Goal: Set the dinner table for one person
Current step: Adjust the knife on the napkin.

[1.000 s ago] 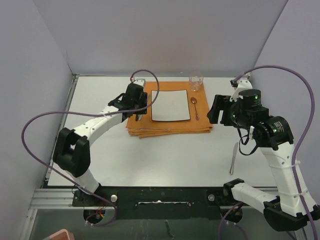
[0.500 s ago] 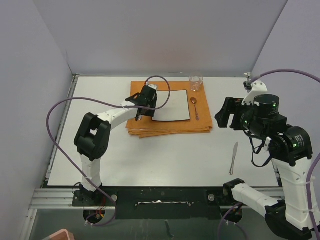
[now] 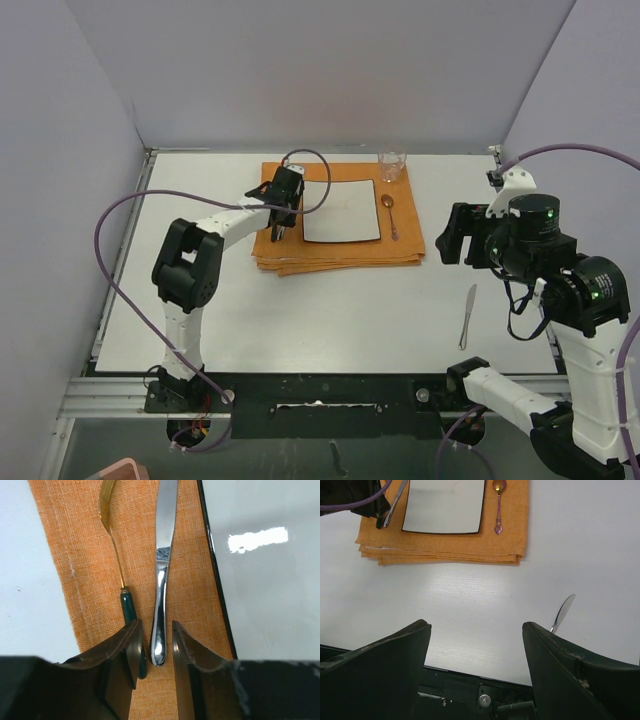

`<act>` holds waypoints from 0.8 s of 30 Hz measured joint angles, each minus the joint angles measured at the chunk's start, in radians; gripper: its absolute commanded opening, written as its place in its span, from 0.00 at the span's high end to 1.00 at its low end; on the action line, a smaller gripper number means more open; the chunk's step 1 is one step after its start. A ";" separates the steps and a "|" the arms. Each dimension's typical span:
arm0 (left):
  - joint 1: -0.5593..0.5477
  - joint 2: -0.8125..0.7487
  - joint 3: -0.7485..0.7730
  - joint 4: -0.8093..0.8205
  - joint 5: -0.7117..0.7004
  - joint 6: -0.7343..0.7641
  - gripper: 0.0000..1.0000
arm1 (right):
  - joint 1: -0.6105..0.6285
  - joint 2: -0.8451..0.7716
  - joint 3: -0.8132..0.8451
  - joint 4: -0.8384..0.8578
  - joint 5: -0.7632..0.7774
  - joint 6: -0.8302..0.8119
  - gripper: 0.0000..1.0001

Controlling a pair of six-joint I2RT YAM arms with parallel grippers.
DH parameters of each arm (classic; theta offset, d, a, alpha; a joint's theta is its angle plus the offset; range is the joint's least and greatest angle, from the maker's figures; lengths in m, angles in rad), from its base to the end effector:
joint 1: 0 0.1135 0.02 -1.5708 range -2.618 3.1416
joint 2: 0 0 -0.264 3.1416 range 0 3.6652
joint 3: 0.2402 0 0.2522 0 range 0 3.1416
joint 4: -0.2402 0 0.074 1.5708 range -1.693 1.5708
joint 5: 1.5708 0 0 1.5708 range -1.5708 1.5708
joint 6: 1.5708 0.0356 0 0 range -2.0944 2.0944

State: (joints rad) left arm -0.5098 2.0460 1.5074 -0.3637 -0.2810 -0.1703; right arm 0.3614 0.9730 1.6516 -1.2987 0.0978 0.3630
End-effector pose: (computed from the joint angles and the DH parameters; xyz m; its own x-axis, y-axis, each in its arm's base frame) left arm 0.3966 -0.2105 0.1892 -0.7291 0.2211 -0.6477 0.1982 0.9740 0.1094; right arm 0.1074 0.0369 0.4686 -0.6067 0.1485 -0.7809 -0.0664 0.9695 0.2359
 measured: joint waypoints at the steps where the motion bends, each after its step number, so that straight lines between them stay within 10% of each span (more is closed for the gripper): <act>1: 0.006 0.002 0.004 0.001 0.000 0.004 0.70 | 0.000 0.000 0.000 -0.001 0.000 -0.001 0.25; 24: 0.033 0.117 0.091 0.017 0.028 0.021 0.70 | 0.000 0.039 0.001 0.004 0.001 -0.007 0.25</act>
State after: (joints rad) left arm -0.4767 2.1628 1.5986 -0.3466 -0.2531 -0.1497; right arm 0.3614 1.0122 1.6527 -1.2949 0.0986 0.3557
